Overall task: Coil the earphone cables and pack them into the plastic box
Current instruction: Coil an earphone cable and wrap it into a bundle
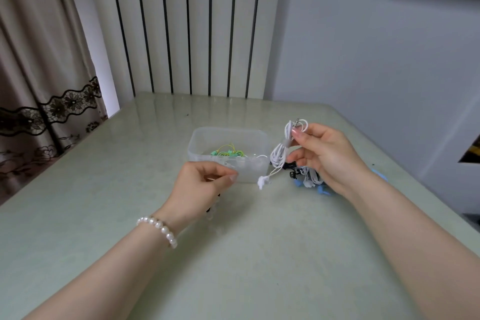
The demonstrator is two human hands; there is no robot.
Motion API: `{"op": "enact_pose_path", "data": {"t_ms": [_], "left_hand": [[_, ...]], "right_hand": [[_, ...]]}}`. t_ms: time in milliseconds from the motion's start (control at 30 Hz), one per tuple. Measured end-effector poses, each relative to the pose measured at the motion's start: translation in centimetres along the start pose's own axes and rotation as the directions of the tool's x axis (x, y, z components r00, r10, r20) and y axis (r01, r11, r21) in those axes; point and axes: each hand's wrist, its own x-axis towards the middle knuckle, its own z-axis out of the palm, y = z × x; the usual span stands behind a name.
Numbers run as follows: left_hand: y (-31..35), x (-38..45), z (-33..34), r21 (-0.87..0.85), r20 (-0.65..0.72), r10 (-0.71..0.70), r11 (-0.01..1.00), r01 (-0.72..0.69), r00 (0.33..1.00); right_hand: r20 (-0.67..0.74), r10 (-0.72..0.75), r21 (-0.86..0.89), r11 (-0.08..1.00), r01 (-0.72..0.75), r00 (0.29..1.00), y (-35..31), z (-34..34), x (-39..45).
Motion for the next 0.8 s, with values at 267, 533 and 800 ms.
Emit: {"op": "enact_pose_path", "data": {"t_ms": [267, 533, 800], "left_hand": [[1.2, -0.9, 1.3, -0.403, 0.343, -0.237, 0.837, 0.371, 0.909], [1.2, -0.7, 0.9, -0.502, 0.379, -0.3, 0.728, 0.467, 0.876], [0.8, -0.6, 0.8, -0.512, 0.36, -0.328, 0.713, 0.479, 0.874]], "right_hand": [[0.315, 0.118, 0.467, 0.844, -0.262, 0.942, 0.7, 3.0, -2.0], [0.334, 0.166, 0.554, 0.762, -0.336, 0.928, 2.7, 1.0, -1.7], [0.397, 0.248, 0.273, 0.887, -0.371, 0.884, 2.7, 0.1, -2.1]]}}
